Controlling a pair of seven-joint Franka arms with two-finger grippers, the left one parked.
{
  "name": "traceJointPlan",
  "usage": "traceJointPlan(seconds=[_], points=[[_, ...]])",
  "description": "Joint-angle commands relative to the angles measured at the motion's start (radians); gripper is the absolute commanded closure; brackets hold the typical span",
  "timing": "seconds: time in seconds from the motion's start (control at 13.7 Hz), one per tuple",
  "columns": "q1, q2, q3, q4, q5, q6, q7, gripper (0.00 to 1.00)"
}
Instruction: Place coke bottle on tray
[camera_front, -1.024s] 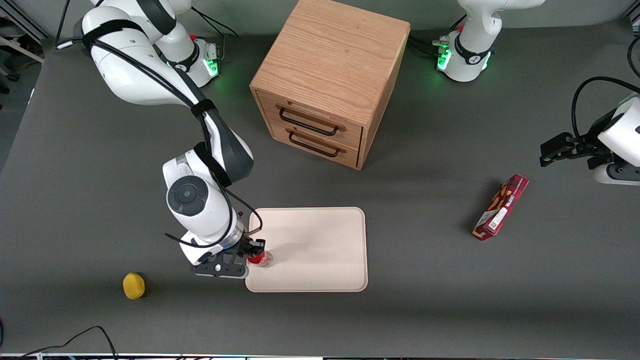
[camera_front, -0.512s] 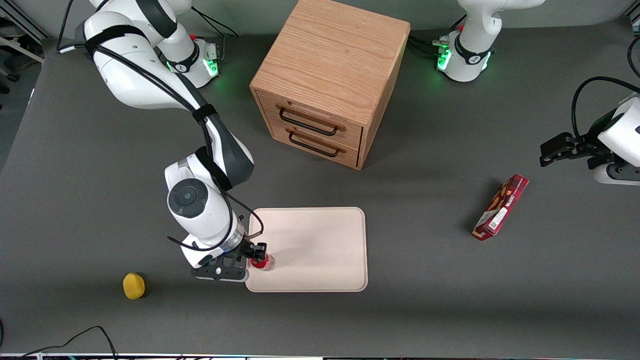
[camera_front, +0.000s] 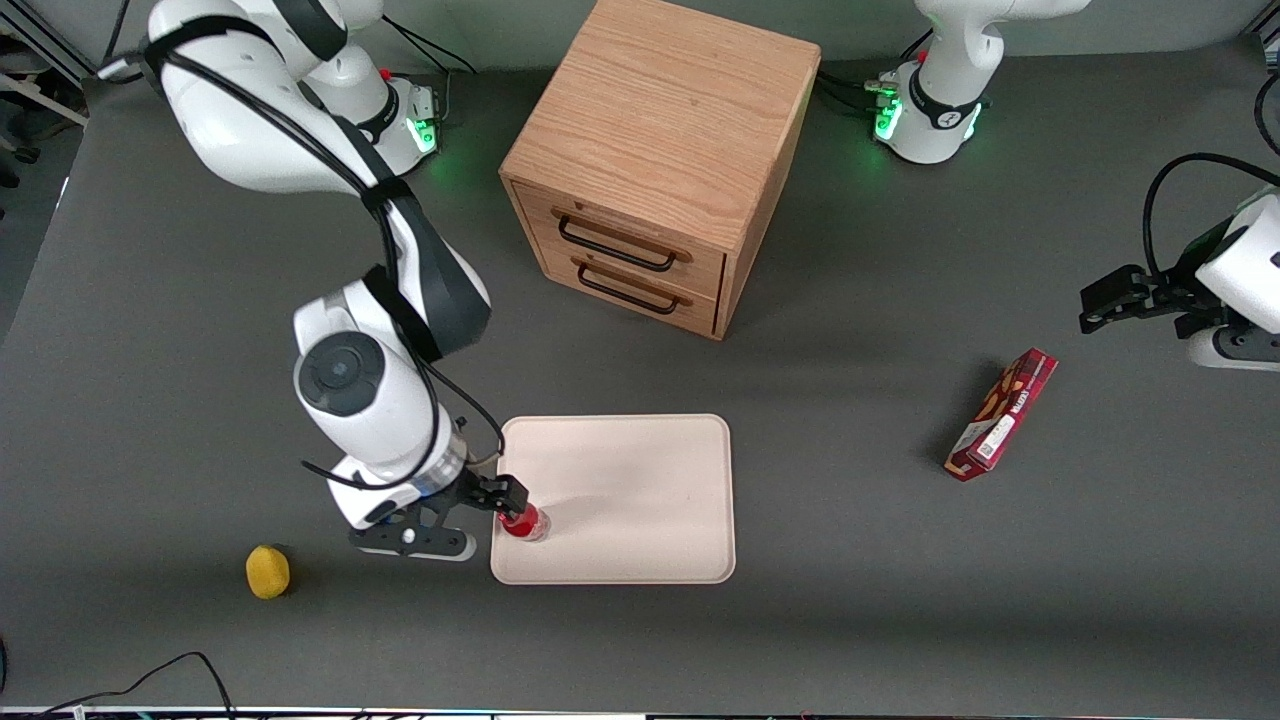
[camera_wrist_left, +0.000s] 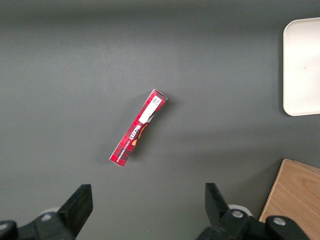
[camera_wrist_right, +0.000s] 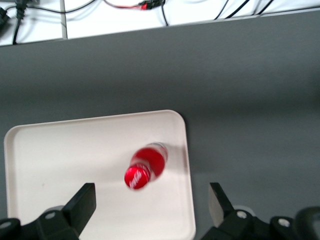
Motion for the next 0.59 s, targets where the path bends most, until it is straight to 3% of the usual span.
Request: traceJointPlan(seconds=[0.0, 0.15, 0.51], points=[[-0.033, -0.152, 0.01, -0.047, -0.013, -0.154, -0.047, 0.0], [-0.093, -0.244, 0.022, -0.11, 0.002, -0.182, -0.125, 0.0], [-0.358, -0.474, 0.082, -0.333, 0.151, -0.202, -0.393, 0.0]])
